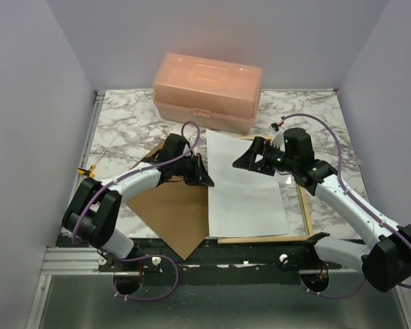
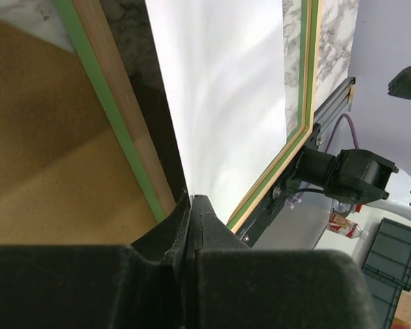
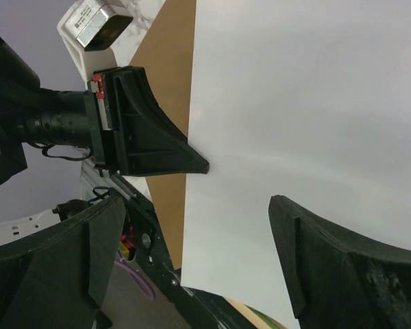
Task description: Put the photo into the frame
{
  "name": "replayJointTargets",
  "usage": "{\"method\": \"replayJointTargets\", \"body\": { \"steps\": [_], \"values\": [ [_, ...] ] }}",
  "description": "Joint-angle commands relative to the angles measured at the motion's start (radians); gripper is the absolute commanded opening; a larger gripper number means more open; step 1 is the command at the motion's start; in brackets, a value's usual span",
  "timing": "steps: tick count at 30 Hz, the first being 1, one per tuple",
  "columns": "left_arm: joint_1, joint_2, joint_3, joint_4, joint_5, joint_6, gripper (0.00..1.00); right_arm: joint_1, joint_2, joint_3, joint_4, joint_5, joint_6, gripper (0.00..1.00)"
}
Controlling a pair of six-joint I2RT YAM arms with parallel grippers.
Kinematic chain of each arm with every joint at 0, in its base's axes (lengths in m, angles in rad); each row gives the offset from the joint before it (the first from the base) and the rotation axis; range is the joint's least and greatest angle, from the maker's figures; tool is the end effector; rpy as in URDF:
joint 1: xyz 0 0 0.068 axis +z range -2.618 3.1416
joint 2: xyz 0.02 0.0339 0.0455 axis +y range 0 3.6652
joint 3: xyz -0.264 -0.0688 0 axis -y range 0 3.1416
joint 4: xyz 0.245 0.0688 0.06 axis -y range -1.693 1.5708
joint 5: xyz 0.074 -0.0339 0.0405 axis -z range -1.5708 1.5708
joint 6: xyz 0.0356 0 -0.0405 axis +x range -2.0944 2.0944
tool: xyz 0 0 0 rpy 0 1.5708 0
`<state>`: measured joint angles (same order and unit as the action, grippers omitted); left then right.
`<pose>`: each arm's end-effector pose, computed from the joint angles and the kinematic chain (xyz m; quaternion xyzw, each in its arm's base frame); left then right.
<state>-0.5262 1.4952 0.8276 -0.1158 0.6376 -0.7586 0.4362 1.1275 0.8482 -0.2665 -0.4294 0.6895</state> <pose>0.2508 -0.1702 0.1998 0.0177 0.8850 -0.4500 0.1182 0.2201 0.1189 0.2869 0.0039 0.8579 0.4127 0.3061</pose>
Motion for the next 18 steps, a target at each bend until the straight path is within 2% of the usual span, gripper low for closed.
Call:
{"method": "replayJointTargets", "body": {
  "steps": [1,18],
  "values": [
    [-0.014,0.036,0.045,-0.003,0.030,0.010,0.00,-0.011,-0.011,0.033,-0.040,0.028,-0.025,0.94],
    [-0.069,0.138,0.136,0.062,0.048,-0.061,0.00,-0.021,-0.007,0.060,-0.080,0.050,-0.054,0.94]
  ]
}}
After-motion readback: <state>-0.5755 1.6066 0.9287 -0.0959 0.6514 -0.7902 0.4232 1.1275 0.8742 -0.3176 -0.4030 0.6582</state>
